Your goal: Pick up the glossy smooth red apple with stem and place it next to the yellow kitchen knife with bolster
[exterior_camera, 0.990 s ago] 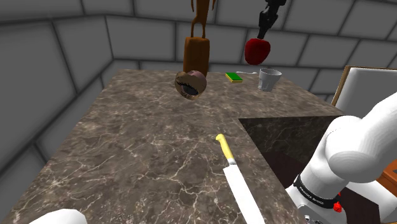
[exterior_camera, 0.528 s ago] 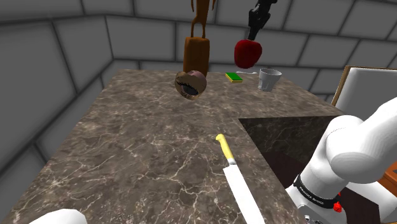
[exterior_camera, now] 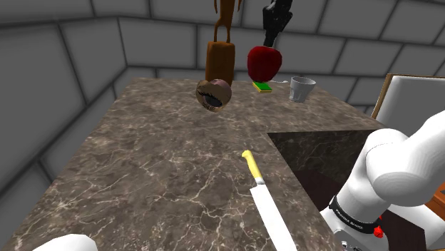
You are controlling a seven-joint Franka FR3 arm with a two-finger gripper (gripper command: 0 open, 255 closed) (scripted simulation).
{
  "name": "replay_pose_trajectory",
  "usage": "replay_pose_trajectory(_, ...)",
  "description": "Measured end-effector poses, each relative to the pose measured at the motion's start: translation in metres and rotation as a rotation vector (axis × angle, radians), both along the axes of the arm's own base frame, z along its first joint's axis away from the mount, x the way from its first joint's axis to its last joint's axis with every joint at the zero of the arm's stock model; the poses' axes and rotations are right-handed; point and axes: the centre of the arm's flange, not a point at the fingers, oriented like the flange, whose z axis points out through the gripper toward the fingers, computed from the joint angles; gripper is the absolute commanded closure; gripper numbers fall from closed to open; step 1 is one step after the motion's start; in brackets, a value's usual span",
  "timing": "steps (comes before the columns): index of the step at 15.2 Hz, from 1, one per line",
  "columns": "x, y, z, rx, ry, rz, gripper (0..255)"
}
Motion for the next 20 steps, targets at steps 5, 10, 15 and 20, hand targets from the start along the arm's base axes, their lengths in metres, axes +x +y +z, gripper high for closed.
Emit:
replay_pose_trajectory(5, -0.002, 0.062, -0.001, 0.0, 0.0, 0.0, 255)
replay_pose_trajectory(10, -0.007, 0.13, 0.0, -0.001, 0.0, 0.0, 255)
replay_pose_trajectory(15, -0.011, 0.195, -0.003, -0.001, 0.0, 0.0, 255)
replay_pose_trajectory(20, -0.016, 0.263, 0.001, -0.001, 0.0, 0.0, 255)
